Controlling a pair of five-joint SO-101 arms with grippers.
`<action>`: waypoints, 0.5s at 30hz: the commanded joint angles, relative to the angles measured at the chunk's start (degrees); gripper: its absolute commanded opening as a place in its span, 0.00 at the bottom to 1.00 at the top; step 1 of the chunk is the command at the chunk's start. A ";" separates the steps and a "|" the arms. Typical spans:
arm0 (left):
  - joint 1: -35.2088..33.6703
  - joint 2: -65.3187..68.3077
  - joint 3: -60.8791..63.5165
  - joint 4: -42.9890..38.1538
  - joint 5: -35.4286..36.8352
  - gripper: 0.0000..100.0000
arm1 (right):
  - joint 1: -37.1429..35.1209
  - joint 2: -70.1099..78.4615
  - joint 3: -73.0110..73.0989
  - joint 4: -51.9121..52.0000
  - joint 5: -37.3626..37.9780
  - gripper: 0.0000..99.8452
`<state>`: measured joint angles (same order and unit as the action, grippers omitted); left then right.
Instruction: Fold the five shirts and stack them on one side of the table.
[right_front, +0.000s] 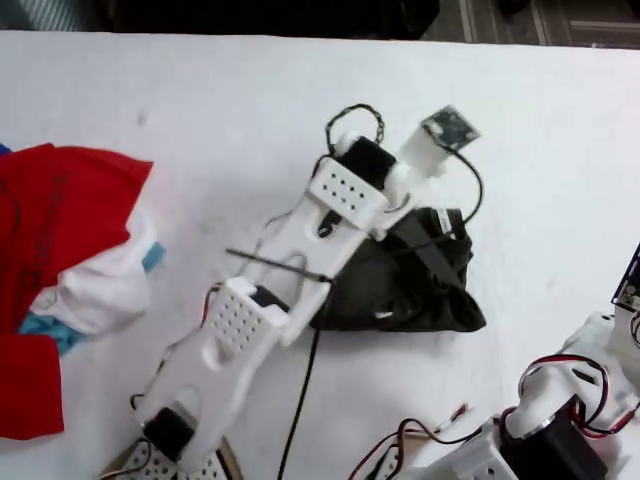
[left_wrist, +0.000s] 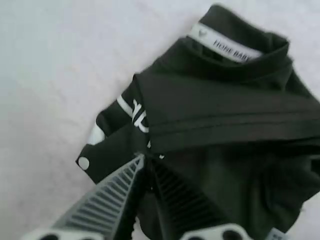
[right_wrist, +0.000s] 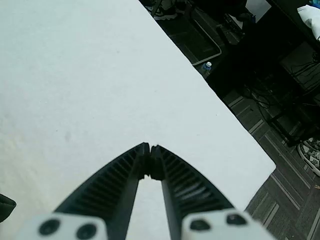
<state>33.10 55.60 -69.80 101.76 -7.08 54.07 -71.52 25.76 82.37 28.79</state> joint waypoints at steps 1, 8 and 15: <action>-0.66 -3.74 5.10 0.79 -2.64 0.02 | -0.22 -0.04 -1.85 -0.84 0.18 0.02; 1.36 -3.21 10.55 -6.77 -5.10 0.03 | -0.04 -0.04 -1.85 -0.75 0.35 0.02; 4.00 -0.13 6.33 -28.13 -5.01 0.03 | 0.13 -0.04 -1.85 -0.75 0.44 0.02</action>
<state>35.74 55.60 -60.57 82.77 -11.82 54.07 -71.52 25.76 82.37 28.79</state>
